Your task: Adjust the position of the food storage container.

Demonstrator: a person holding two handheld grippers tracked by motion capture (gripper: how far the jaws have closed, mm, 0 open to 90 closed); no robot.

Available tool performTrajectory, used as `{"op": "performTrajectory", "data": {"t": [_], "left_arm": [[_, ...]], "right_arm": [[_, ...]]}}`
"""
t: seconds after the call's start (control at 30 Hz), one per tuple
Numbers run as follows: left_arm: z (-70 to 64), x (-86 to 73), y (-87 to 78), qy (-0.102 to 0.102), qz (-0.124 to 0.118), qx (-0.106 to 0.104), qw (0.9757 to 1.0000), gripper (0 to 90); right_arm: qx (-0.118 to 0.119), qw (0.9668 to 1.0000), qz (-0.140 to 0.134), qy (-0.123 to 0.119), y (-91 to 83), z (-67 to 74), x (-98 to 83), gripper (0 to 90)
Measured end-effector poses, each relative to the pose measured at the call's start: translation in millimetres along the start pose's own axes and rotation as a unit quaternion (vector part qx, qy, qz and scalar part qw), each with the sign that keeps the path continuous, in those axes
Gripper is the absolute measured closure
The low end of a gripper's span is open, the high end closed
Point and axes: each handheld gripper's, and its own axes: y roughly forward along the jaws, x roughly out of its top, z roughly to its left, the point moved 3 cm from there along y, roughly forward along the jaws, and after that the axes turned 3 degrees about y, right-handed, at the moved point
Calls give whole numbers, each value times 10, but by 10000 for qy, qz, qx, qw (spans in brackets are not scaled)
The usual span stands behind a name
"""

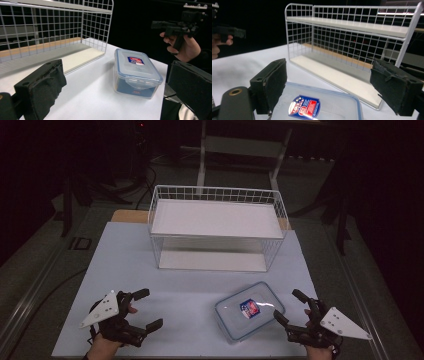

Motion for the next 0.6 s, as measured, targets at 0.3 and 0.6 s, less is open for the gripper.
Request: {"op": "performTrajectory", "data": {"t": [0.3,0.6], "left_arm": [[-14,44,-8,21,-226,14,9997,5],[-5,54,-2,82,-250,56,9996,5]], "right_arm": [[370,9989,242,132,-6,135,159,118],[801,9933,833,75,-50,233,159,310]]}}
